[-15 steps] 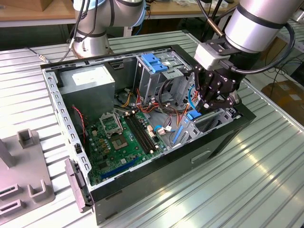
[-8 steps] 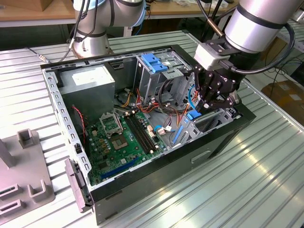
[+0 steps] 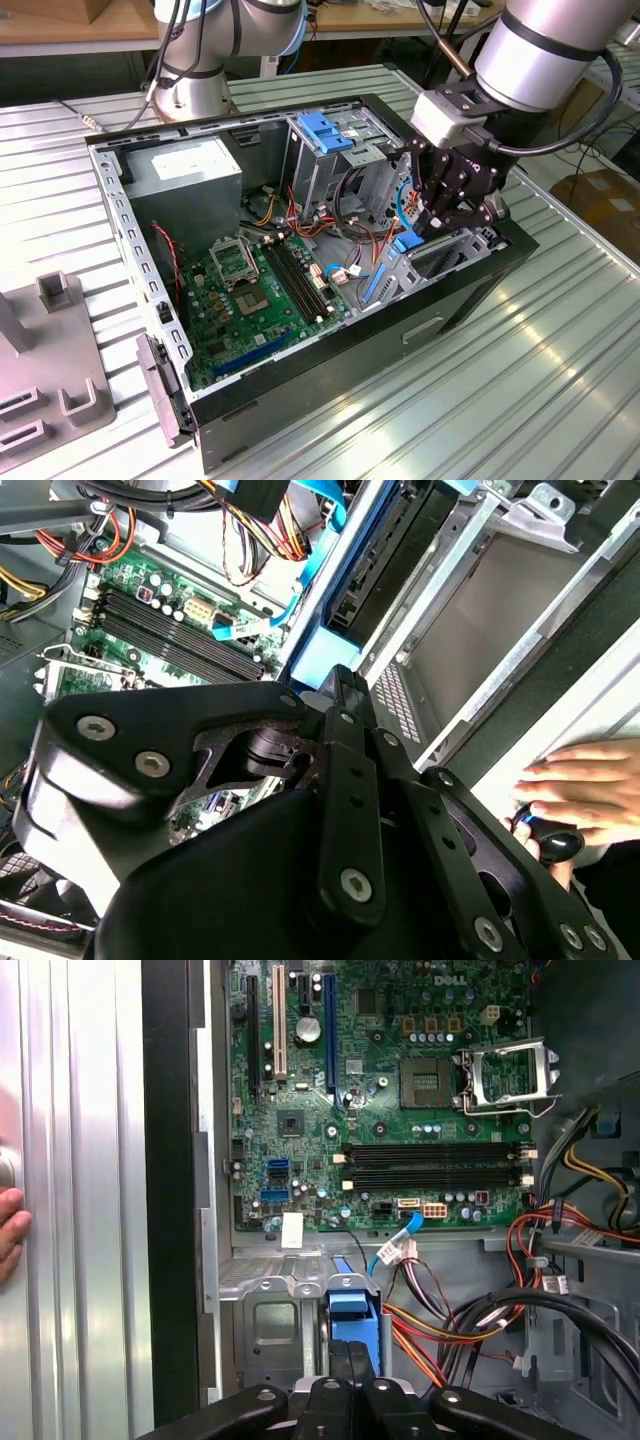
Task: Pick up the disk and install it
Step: 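Insert the first disk wire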
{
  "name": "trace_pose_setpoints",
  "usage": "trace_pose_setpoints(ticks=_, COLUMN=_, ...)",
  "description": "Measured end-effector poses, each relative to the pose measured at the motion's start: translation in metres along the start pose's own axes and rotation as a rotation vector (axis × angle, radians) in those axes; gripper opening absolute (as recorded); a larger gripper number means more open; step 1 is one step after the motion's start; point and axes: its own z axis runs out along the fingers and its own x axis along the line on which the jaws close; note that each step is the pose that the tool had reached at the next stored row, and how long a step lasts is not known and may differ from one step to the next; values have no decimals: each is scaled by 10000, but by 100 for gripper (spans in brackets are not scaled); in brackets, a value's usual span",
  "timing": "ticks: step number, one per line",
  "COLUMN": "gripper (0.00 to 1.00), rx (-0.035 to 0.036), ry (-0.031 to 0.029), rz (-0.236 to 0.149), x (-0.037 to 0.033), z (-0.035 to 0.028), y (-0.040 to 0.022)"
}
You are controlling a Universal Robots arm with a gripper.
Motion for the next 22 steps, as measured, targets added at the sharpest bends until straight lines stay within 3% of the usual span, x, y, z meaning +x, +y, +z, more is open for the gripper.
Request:
trace_pose_setpoints(ticks=3, gripper=11, rx=0, ry=-1, rz=-14, x=-4, z=-1, y=-96)
trace_pose_setpoints(ticks=9, gripper=11, rx=-18, ry=1, rz=-899, x=-6, z=-2, y=-164)
trace_pose_setpoints(ticks=17, gripper=11, rx=-13, ry=-31, rz=-1239, x=-8, z=-48, y=-193)
trace_pose_setpoints(ticks=22, gripper=11, rx=-11, ry=-33, rz=-1816, x=-10, z=-48, y=-235)
